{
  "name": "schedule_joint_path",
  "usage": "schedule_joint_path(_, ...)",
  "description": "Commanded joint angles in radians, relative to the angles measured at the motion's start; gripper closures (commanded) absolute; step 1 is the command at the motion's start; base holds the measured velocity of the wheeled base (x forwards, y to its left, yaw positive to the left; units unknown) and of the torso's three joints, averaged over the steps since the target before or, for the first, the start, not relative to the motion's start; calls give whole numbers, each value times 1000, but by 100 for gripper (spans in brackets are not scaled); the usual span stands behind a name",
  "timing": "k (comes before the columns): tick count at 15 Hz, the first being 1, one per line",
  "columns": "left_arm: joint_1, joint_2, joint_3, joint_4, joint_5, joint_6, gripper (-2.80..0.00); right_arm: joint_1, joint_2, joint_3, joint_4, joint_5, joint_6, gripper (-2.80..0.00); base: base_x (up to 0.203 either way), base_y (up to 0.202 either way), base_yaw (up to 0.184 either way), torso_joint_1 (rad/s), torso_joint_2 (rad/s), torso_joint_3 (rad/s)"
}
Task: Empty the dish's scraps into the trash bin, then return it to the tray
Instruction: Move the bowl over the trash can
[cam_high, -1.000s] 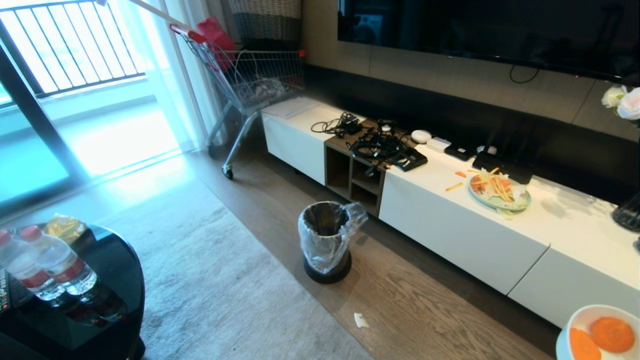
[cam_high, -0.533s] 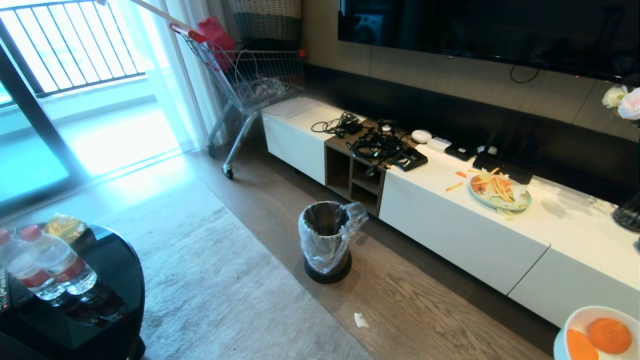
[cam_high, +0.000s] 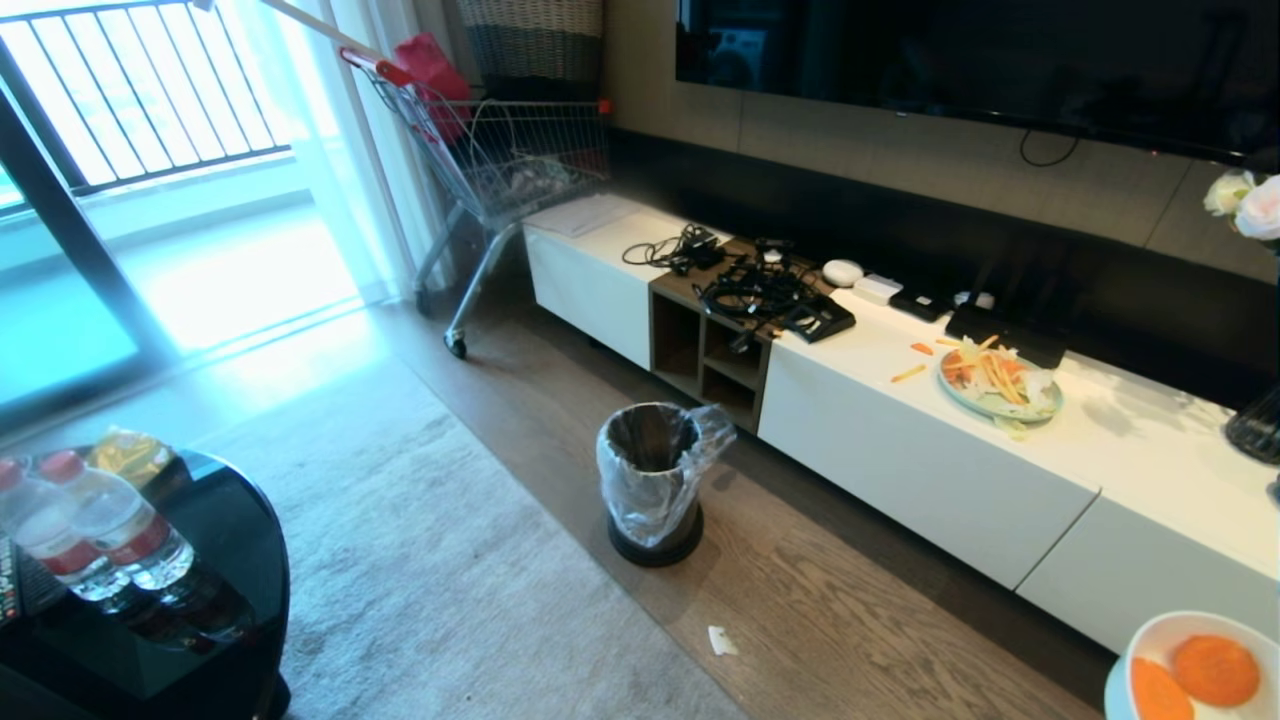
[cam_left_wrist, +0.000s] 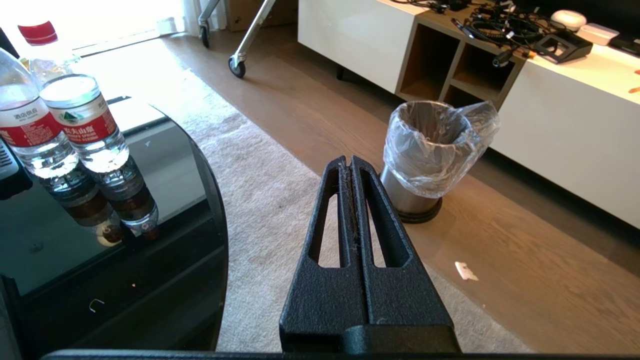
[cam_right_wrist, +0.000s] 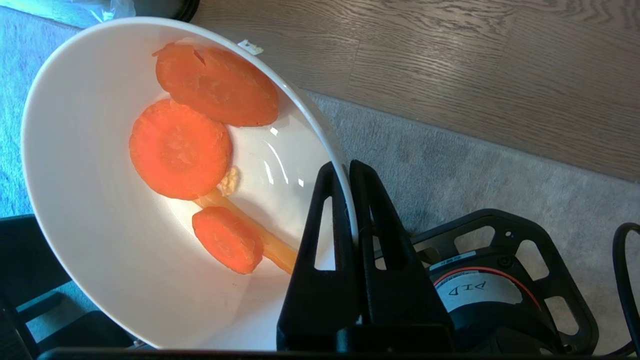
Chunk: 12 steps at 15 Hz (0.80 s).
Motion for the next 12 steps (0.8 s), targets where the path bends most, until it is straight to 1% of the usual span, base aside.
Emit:
schedule_joint_path(1, 0, 0, 0, 0, 1, 0, 0, 3, 3, 0, 3, -1, 5, 0, 0, 0, 0, 0, 0, 0)
schedule_joint_path(12, 0, 0, 0, 0, 1, -2, 0, 18, 8, 3, 3, -1, 5, 0, 0, 0, 0, 0, 0, 0)
